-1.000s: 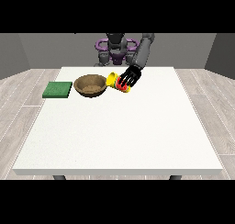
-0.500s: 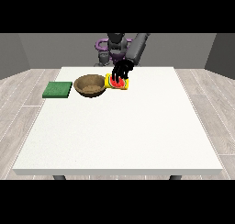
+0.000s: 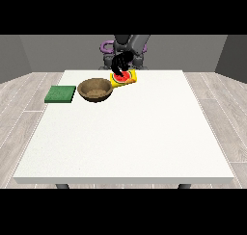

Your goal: Pick the cup and pour the ball into the bowl, then pick the bowl and place it on the pad

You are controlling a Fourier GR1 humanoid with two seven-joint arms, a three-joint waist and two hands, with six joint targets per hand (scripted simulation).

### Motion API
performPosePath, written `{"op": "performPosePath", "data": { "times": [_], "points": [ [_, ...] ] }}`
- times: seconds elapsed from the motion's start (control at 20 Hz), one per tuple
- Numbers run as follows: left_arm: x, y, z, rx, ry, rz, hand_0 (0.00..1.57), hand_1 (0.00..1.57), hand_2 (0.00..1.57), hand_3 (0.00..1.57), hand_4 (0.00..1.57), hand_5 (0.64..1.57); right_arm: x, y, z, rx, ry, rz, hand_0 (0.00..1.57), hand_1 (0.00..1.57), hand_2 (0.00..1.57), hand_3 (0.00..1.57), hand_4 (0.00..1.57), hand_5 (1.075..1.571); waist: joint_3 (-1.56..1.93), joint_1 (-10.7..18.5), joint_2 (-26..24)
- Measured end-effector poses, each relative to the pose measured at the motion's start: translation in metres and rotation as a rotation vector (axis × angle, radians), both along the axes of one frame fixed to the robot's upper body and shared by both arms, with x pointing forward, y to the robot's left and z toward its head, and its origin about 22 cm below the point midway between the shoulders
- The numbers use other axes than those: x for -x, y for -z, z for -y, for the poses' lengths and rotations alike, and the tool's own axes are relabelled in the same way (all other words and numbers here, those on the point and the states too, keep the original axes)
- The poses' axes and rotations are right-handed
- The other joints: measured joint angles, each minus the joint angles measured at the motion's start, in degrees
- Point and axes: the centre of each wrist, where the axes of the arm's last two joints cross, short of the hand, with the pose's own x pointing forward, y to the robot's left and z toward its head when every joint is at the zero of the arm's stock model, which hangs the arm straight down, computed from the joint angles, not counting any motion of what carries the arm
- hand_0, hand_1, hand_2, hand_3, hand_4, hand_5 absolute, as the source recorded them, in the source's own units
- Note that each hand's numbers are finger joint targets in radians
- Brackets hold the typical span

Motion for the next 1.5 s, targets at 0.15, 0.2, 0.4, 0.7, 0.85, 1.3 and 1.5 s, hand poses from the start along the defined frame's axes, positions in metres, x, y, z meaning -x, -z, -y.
{"op": "performPosePath", "data": {
  "times": [0.15,0.2,0.4,0.7,0.85,1.3,1.5],
  "points": [
    [0.004,-0.003,0.023,-0.092,0.012,0.01,1.5,1.5,1.57,1.57,1.05,1.513,-0.006,0.004,0.004,-0.009,0.004,-0.018,0.0,0.0,0.0,0.0,0.39,1.566,-0.05,0.2,-1.0],
    [0.007,-0.003,0.03,-0.115,0.011,0.018,1.5,1.5,1.57,1.57,1.05,1.511,-0.008,0.006,0.008,-0.008,0.004,-0.011,0.0,0.0,0.0,0.0,0.39,1.566,-0.06,0.2,-0.9],
    [0.016,0.001,0.044,-0.138,0.007,0.021,1.5,1.5,1.57,1.57,1.01,1.52,-0.008,0.012,0.015,-0.008,-0.002,-0.013,0.0,0.0,0.0,0.0,0.38,1.565,-0.12,0.5,-0.8],
    [0.01,-0.01,0.021,0.28,-0.041,-0.05,1.25,1.25,1.57,1.57,0.78,1.571,0.004,0.019,0.049,0.002,0.061,-0.048,0.0,0.0,0.0,0.0,0.36,1.564,-0.23,3.9,-2.4],
    [0.006,-0.015,-0.004,0.523,-0.094,-0.05,1.24,1.24,1.57,1.57,0.76,1.568,0.01,0.02,0.055,0.003,0.078,-0.043,0.0,0.0,0.0,0.0,0.38,1.565,-0.35,5.1,-2.2],
    [0.035,0.016,-0.09,1.01,-0.087,0.029,1.54,1.54,1.57,1.57,1.48,1.461,0.025,0.0,0.053,0.003,0.073,0.072,0.0,0.0,0.0,0.0,0.43,1.566,-0.61,6.1,5.2],
    [0.039,0.01,-0.079,1.313,-0.019,0.016,1.37,1.37,1.57,1.57,0.99,1.571,0.028,-0.005,0.052,-0.01,0.079,0.095,0.0,0.0,0.0,0.0,0.46,1.564,-1.01,7.3,6.7]
  ]
}}
